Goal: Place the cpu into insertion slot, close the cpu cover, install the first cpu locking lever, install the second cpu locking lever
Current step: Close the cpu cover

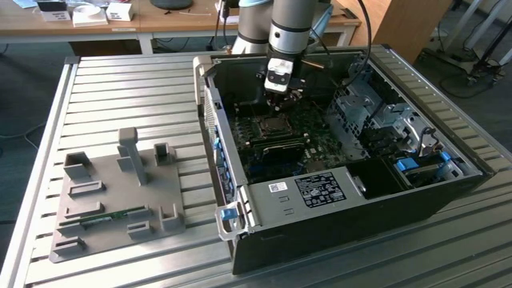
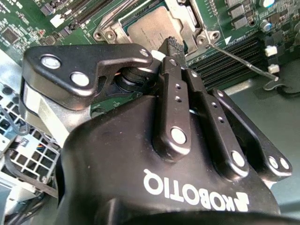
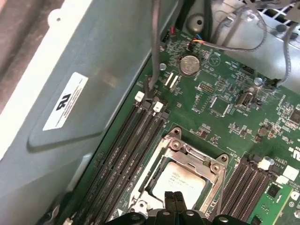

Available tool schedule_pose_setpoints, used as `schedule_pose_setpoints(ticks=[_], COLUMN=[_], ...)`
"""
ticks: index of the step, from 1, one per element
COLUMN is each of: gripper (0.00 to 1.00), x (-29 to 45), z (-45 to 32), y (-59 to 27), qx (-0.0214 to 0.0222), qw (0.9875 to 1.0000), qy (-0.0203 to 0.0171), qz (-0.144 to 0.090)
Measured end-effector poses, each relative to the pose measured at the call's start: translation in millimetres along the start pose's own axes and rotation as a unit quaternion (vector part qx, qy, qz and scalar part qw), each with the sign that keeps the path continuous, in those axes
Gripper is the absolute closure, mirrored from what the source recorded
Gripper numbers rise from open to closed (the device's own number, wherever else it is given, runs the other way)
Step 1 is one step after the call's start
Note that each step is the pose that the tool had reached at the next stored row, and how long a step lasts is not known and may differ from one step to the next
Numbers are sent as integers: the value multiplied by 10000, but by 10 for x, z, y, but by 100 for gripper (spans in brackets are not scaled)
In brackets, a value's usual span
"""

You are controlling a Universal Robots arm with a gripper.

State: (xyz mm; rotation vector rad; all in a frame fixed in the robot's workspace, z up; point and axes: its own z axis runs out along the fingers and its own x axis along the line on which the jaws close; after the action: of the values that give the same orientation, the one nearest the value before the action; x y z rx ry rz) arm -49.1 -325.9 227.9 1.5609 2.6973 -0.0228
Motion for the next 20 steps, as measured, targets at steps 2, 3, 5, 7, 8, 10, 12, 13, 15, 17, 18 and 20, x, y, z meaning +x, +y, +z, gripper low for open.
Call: schedule_pose_setpoints(ticks=[2, 3, 5, 7, 8, 10, 12, 13, 15, 17, 18, 20], gripper=[90, 90, 90, 90, 90, 90, 90, 90, 90, 90, 90, 90], x=[1, 2, 4, 5, 6, 7, 8, 8, 8, 8, 8, 9], z=[0, 0, 0, 1, 0, 0, 0, 0, 0, 0, 0, 0], y=[-3, -4, -6, -8, -9, -11, -13, -13, -14, -14, -14, -15], qx=[-2, -2, -3, -6, -7, -10, -13, -14, -18, -22, -24, -28], qw=[9999, 9999, 9997, 9994, 9992, 9987, 9981, 9977, 9968, 9956, 9950, 9935], qy=[-3, -5, -7, -8, -9, -10, -10, -10, -10, -10, -10, -11], qz=[-101, -149, -244, -351, -405, -509, -614, -673, -805, -935, -1002, -1139])
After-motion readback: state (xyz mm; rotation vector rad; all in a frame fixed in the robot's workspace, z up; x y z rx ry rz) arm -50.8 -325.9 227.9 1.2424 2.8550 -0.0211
